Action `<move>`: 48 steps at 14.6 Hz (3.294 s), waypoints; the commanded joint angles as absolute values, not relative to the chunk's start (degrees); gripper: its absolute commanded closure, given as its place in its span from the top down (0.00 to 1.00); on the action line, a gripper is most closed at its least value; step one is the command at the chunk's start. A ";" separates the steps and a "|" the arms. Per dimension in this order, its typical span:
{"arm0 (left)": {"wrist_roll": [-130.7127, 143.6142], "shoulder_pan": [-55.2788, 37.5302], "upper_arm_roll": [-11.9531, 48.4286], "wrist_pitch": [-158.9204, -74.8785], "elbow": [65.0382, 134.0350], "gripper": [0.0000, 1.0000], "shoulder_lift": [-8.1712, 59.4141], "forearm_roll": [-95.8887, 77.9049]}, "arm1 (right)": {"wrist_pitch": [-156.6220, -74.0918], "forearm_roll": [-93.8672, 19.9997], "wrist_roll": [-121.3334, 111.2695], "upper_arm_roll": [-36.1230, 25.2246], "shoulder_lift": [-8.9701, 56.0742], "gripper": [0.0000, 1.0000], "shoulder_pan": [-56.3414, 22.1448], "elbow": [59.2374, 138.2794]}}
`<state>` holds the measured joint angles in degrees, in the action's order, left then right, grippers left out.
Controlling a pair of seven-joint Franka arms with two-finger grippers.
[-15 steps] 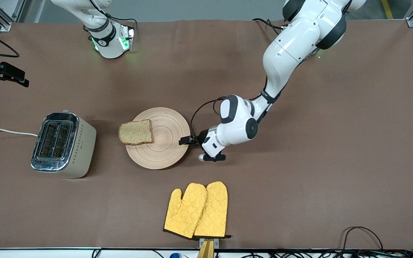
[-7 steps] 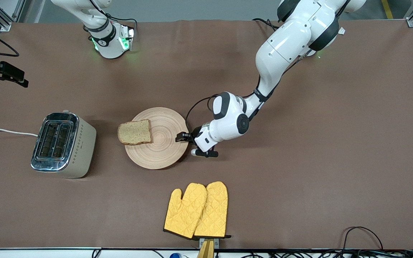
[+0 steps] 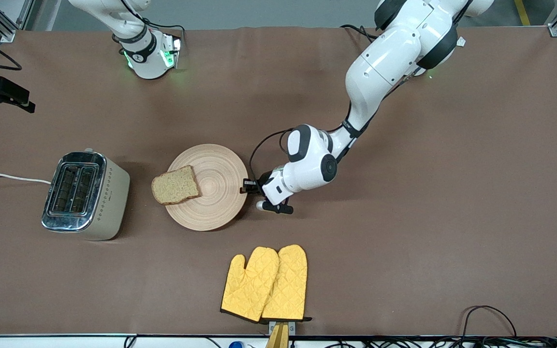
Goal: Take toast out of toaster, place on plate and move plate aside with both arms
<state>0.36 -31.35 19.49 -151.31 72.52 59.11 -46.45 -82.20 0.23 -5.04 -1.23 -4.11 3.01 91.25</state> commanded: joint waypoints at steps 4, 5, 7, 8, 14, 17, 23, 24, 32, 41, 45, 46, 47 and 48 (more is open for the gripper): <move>-0.70 -20.77 26.18 -147.33 76.28 0.00 53.28 -46.76 | -81.74 -0.35 -4.13 -1.14 -3.78 1.00 1.85 90.09; -2.10 -18.48 26.89 -145.04 77.68 0.00 51.52 -46.84 | -81.83 -0.70 -3.96 -1.14 -3.78 1.00 1.76 90.09; -5.25 -13.73 28.73 -141.17 80.32 0.00 48.88 -46.85 | -81.65 -0.70 -3.96 -1.14 -3.78 1.00 1.76 90.09; -7.80 -10.49 30.31 -139.24 81.90 0.00 48.00 -46.85 | -81.56 -0.70 -3.96 -1.14 -3.78 1.00 1.84 90.09; -24.33 14.37 36.39 -121.69 88.42 0.00 46.49 -44.58 | -81.30 -0.70 -3.87 -1.23 -3.78 1.00 1.85 90.09; -27.93 25.37 36.47 -111.56 87.89 0.00 46.93 -37.55 | -81.12 -0.70 -3.95 -1.23 -3.78 1.00 1.76 90.09; -39.02 39.71 36.04 -106.88 87.01 0.00 48.87 -30.42 | -81.12 -0.70 -3.96 -1.14 -3.87 1.00 0.88 90.09; -40.33 41.47 35.95 -106.44 87.01 0.00 49.22 -29.89 | -81.21 -0.62 -3.96 -1.14 -3.87 1.00 0.97 90.09; -46.32 46.23 29.89 -102.66 86.84 0.00 52.99 -29.79 | -81.21 -0.62 -4.04 -1.14 -3.87 1.00 0.97 90.09; -45.10 46.85 29.09 -102.30 83.06 0.92 55.90 -27.17 | -81.30 -0.70 -3.96 -1.14 -3.87 1.00 0.97 90.09; -38.17 45.36 30.66 -98.99 77.53 1.00 52.75 -17.25 | -81.30 -0.70 -3.96 -1.23 -3.87 1.00 1.05 90.09; -35.53 44.48 31.63 -97.49 75.34 1.00 51.08 -14.18 | -81.30 -0.70 -3.96 -1.23 -3.87 1.00 1.05 90.09; -33.42 43.52 32.42 -96.60 74.10 1.00 49.50 -11.37 | -81.30 -0.62 -3.96 -1.23 -3.87 1.00 1.14 90.09; -31.40 42.20 33.48 -96.16 73.57 1.00 47.66 -8.81 | -81.30 -0.62 -4.04 -1.23 -3.87 1.00 1.14 90.09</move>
<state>-35.55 45.24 32.84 -98.39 75.10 52.22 -13.49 -81.95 -0.03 -4.80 -1.22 -4.05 1.05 90.94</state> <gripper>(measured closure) 0.128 0.000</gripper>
